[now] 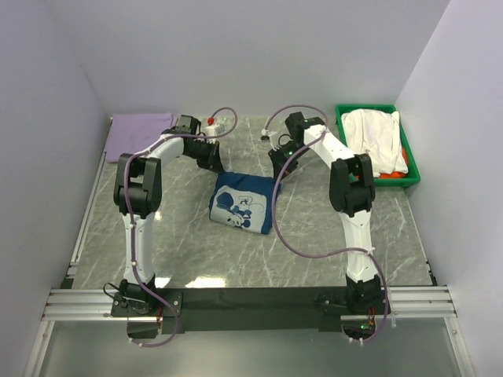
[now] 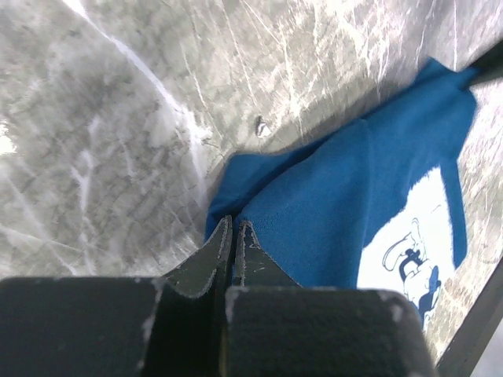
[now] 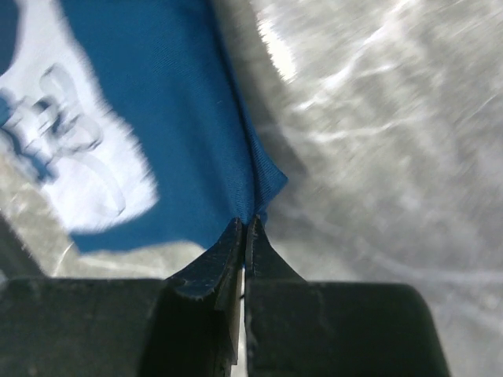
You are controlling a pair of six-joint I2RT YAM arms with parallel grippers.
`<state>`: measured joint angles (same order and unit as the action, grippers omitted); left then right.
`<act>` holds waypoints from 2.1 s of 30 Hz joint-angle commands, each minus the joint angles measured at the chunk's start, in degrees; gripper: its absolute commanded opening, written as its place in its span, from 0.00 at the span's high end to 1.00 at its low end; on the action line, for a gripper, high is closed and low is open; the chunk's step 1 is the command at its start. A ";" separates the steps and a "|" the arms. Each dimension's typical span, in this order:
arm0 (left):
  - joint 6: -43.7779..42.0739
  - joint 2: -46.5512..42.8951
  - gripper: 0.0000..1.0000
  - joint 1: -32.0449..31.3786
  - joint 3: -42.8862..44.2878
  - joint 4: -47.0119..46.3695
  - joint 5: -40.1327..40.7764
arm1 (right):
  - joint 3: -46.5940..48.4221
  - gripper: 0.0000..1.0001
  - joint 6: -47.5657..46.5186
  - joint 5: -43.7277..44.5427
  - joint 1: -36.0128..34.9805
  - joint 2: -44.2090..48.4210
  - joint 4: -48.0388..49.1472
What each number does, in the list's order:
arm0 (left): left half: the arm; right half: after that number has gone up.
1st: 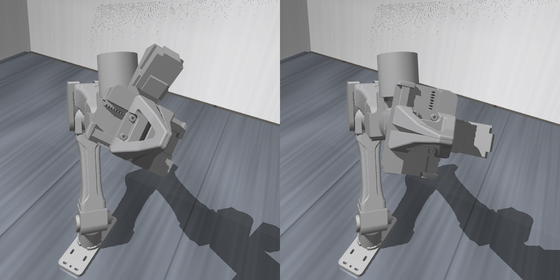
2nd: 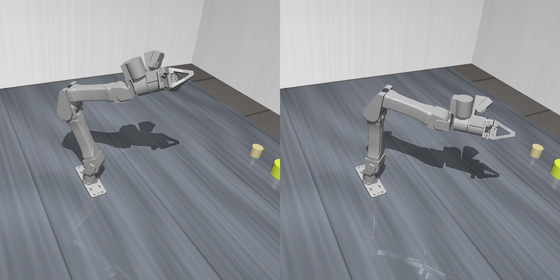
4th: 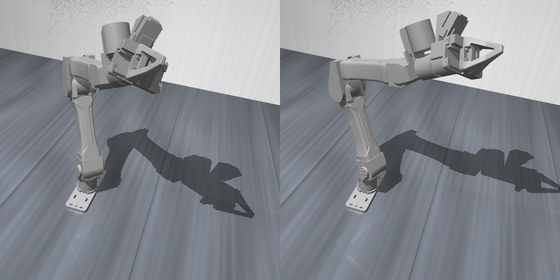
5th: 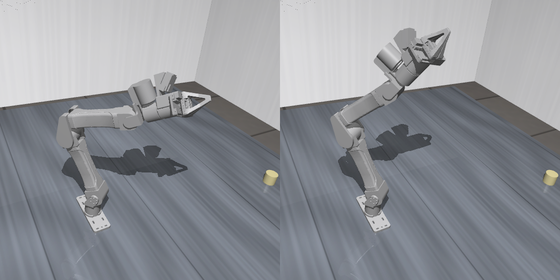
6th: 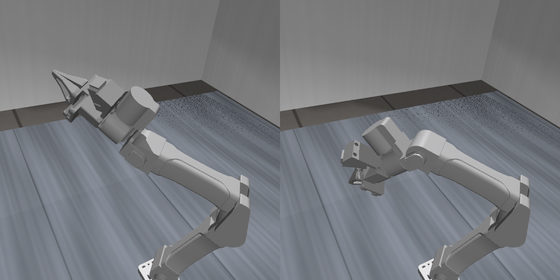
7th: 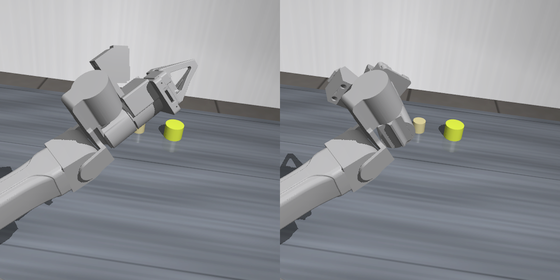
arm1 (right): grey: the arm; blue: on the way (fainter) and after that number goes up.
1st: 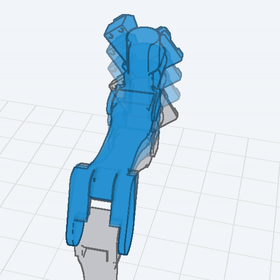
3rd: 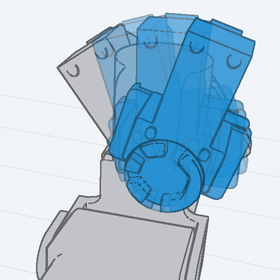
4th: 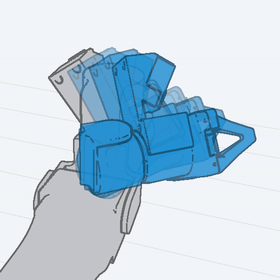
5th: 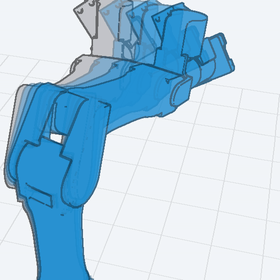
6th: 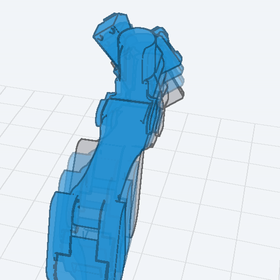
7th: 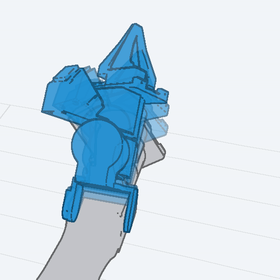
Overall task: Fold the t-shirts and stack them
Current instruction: Fold the tshirt
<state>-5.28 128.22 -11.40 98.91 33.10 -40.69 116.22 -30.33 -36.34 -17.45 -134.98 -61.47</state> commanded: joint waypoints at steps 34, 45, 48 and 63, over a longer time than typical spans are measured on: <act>19.24 -9.31 0.51 2.17 -6.18 -14.74 -2.02 | 1.82 1.00 -0.79 12.87 0.49 -0.91 3.28; 28.30 -10.01 0.54 0.33 -15.41 -17.72 -0.52 | 9.11 0.64 2.20 20.42 -0.04 -0.91 9.88; 28.66 -10.10 0.57 -0.47 -16.91 -19.04 -1.76 | 5.43 0.38 4.30 19.73 -0.21 4.27 10.41; 27.78 -5.79 0.84 -0.82 -11.64 -16.84 2.19 | -5.57 0.61 3.17 -6.64 -4.69 6.23 -10.15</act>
<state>23.44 121.75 -12.45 84.14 15.33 -40.03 112.29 -25.87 -39.40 -21.50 -125.84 -65.71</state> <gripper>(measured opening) 0.166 0.384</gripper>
